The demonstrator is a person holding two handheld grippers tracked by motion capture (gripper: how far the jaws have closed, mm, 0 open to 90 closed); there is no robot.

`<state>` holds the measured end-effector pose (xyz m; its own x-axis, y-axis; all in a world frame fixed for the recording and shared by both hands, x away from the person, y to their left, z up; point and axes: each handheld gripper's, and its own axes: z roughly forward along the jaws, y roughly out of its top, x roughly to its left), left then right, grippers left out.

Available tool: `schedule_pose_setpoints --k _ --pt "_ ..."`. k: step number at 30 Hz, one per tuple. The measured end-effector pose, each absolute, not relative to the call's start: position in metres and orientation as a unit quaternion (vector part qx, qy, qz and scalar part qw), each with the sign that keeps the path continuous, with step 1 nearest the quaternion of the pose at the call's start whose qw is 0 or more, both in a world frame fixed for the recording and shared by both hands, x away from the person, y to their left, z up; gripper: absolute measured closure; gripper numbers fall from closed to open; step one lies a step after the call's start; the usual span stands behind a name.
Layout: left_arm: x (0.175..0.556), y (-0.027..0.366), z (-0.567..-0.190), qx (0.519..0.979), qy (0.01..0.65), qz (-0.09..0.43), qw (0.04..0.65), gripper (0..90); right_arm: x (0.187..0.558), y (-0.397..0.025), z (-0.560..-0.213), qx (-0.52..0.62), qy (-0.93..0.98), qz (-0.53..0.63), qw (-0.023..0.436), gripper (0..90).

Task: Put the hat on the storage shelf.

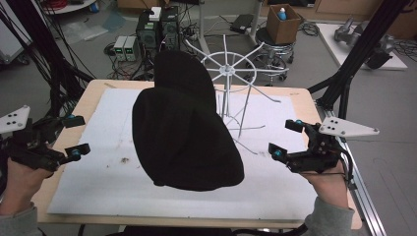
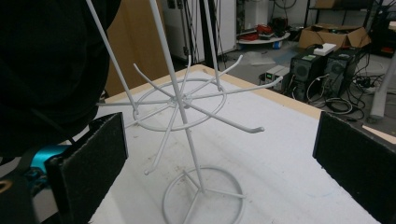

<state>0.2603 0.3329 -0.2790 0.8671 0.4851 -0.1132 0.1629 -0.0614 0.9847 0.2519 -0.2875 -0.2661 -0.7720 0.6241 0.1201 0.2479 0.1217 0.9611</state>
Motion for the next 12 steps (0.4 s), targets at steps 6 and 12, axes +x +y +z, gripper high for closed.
schedule_pose_setpoints --k 6,12 --pt "0.2630 0.3330 -0.2812 0.720 0.234 0.127 0.641 5.3 0.2527 -0.2903 -0.2673 0.304 0.730 0.591 0.159 2.1" --pt "0.2671 0.3356 -0.2847 0.718 0.245 0.135 0.638 5.3 0.2539 -0.2944 -0.2695 0.313 0.726 0.592 0.160 2.1"
